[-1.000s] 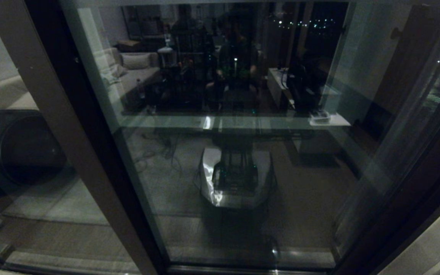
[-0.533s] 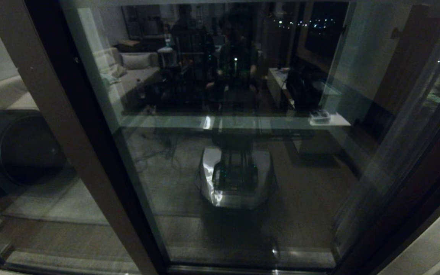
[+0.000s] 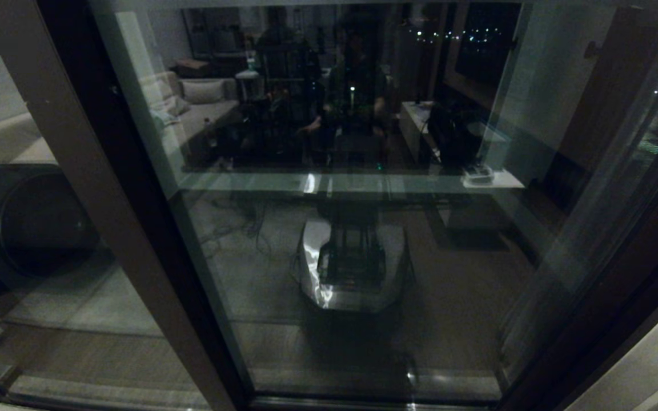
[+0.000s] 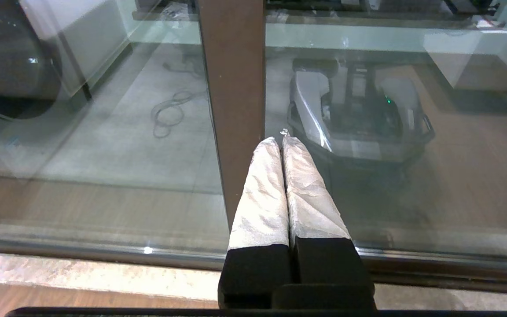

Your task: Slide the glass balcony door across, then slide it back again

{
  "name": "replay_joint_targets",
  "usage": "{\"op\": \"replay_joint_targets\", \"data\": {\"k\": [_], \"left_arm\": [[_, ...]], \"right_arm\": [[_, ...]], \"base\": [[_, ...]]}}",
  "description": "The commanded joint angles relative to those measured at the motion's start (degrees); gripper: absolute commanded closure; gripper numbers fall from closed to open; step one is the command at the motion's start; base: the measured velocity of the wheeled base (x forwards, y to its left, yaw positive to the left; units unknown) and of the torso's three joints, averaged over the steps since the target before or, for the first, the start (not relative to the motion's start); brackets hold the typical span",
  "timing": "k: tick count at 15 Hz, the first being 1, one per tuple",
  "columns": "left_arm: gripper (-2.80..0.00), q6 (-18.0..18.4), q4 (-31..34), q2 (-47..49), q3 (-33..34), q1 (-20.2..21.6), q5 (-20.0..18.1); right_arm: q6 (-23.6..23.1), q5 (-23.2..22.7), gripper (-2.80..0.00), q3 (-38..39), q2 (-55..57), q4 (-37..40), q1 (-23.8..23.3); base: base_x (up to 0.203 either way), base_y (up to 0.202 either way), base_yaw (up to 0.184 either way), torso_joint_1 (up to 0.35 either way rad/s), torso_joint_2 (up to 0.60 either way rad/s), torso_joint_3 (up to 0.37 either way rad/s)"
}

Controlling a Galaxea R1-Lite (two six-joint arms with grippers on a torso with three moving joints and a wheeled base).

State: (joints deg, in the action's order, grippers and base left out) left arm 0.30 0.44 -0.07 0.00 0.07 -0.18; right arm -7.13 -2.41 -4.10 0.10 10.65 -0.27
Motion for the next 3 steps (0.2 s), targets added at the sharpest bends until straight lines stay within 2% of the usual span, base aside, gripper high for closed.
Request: {"op": "replay_joint_targets", "data": {"k": [1,3], "left_arm": [[0.00,-0.04,0.00,-0.01,0.09,0.01,0.01],[0.00,0.02,0.00,-0.01,0.09,0.01,0.01]], "right_arm": [[0.28,-0.05,0.00,0.05,-0.01,0.33,0.00],[2.31,0.23,0.00,0.05,-0.01,0.33,0.00]], "base": [[0.000,0.000,0.000,0.000,0.00,0.000],[0.000,0.000,0.000,0.000,0.00,0.000]]}}
